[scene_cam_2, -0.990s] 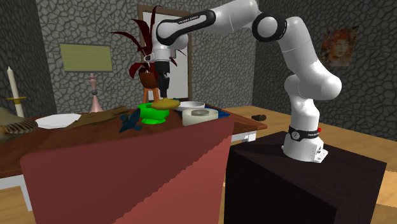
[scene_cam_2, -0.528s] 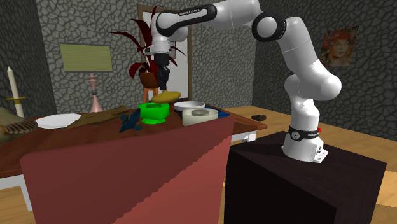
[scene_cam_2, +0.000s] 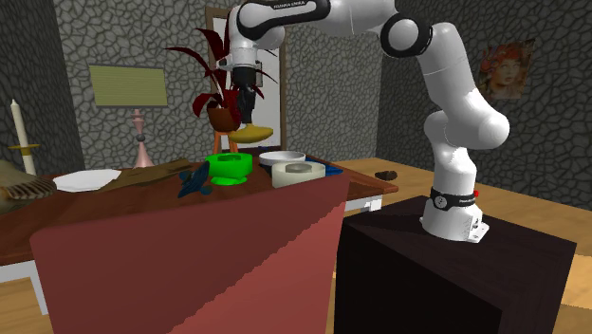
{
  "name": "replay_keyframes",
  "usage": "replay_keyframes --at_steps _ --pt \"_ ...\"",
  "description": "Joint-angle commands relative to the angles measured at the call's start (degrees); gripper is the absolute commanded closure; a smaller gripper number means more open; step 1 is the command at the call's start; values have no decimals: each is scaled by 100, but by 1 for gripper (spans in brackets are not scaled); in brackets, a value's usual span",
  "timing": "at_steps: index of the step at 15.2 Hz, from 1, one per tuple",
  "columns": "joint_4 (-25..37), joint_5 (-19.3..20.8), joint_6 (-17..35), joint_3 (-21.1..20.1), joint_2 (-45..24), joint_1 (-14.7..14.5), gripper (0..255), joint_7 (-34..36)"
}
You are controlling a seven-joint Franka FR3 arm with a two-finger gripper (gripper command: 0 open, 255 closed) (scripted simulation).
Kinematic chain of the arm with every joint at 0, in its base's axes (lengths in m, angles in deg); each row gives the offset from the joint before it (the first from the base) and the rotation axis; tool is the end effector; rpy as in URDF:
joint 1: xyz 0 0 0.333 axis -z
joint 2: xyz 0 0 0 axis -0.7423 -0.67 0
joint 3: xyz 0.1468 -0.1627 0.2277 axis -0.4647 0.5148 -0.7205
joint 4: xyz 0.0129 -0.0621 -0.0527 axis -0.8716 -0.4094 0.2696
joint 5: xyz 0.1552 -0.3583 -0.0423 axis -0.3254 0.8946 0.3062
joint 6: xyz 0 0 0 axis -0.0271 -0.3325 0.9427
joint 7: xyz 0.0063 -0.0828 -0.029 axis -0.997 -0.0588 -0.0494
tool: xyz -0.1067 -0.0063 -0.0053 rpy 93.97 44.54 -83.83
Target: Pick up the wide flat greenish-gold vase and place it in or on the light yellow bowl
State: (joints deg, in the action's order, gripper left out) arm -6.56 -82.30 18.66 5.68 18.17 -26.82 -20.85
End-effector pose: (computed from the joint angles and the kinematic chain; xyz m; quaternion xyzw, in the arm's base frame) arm 0.5072 -0.4481 0.5134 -0.9986 0.0247 -0.0150 0.0439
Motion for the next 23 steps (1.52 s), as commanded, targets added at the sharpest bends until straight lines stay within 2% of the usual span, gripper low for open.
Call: replay_keyframes --at_steps 1,6,12,23 --pt "-726 223 198 79 573 -238 255 38" --pt "-2244 874 516 145 1969 -686 255 338" --pt "-3619 1634 541 -45 3559 -863 255 873" --pt "-4438 1669 1293 -44 3632 -829 255 849"
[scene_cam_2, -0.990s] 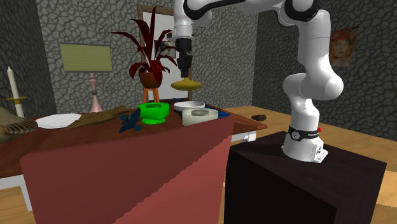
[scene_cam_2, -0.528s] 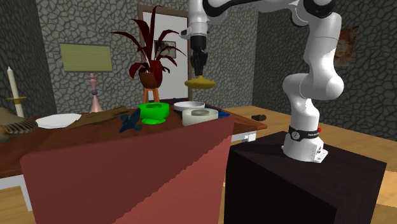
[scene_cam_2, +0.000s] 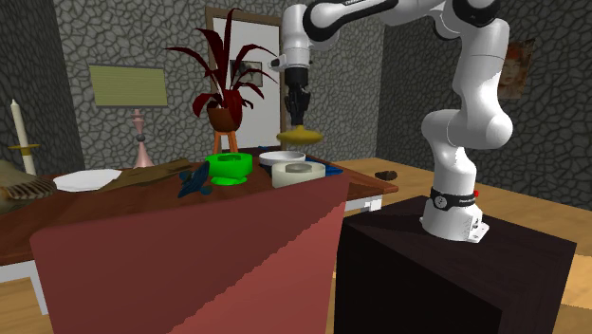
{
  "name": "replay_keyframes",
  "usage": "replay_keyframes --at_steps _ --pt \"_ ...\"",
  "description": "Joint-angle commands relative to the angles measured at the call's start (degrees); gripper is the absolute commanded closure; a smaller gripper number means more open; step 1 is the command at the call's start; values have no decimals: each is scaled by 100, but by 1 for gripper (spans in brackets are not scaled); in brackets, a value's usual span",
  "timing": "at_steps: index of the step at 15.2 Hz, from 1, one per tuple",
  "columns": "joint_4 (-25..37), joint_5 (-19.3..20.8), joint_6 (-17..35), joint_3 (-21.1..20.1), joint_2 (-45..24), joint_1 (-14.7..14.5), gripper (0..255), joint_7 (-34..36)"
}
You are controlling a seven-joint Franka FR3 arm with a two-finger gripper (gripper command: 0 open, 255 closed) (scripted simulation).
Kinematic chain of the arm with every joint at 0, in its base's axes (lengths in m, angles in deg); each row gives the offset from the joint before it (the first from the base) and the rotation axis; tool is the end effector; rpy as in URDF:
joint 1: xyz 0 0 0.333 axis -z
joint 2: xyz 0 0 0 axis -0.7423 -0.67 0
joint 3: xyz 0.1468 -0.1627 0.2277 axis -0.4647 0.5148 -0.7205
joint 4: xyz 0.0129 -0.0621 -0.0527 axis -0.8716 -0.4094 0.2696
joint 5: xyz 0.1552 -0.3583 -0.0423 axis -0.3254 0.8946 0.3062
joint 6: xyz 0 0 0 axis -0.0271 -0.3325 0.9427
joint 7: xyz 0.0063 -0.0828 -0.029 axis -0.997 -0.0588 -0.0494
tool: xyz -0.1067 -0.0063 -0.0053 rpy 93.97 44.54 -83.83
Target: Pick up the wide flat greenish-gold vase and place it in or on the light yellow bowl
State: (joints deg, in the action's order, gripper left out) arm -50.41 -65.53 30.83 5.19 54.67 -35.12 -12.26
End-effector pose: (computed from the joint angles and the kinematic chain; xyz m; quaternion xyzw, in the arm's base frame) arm 0.3735 -0.3390 0.5084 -0.9986 0.0244 -0.0147 0.0444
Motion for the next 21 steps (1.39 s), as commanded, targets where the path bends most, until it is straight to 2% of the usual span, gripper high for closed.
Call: replay_keyframes --at_steps 1,11,19,20,21 --pt "-120 -14 152 11 -31 1 255 -19" --pt "-758 -121 991 81 -261 6 255 -160" --pt "-758 -121 991 81 -261 6 255 -160" --pt "-758 -121 991 81 -261 6 0 -160" --pt "-758 -121 991 80 -261 6 0 -160"
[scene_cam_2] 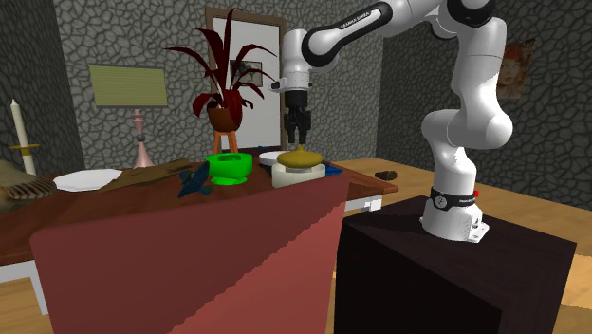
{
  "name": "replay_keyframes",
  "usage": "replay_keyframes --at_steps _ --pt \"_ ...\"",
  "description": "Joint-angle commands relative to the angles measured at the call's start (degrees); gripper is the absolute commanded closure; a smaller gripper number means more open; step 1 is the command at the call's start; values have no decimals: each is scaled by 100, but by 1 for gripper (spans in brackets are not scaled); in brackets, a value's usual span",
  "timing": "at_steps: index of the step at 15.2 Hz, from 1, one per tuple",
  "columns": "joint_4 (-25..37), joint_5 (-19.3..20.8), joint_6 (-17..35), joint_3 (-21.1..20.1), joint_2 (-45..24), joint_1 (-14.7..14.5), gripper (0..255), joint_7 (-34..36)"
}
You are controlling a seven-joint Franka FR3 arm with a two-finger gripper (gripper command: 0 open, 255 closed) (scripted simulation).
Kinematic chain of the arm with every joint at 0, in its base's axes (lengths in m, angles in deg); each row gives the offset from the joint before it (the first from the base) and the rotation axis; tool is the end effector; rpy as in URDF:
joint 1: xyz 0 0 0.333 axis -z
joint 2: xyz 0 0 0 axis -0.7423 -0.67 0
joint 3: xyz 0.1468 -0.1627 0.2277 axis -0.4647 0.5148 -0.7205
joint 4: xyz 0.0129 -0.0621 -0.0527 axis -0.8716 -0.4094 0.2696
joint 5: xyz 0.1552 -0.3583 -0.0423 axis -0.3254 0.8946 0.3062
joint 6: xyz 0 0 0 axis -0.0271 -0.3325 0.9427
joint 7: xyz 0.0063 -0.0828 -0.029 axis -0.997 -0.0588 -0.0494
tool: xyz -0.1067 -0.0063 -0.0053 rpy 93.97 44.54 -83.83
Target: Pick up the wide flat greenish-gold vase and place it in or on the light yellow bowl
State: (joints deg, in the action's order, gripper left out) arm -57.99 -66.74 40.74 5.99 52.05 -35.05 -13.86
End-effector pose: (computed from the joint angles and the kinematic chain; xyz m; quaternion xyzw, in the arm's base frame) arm 0.3740 -0.3392 0.4404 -0.9986 0.0244 -0.0150 0.0442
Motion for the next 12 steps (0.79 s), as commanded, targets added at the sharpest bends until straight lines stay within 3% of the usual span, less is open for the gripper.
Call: replay_keyframes --at_steps 1,4,8,12 --pt "0 0 0 0 0 0 0 0" --pt "0 0 0 0 0 0 0 0" --pt "576 89 -729 -25 175 13 0 68" --pt "576 89 -729 -25 175 14 0 68"
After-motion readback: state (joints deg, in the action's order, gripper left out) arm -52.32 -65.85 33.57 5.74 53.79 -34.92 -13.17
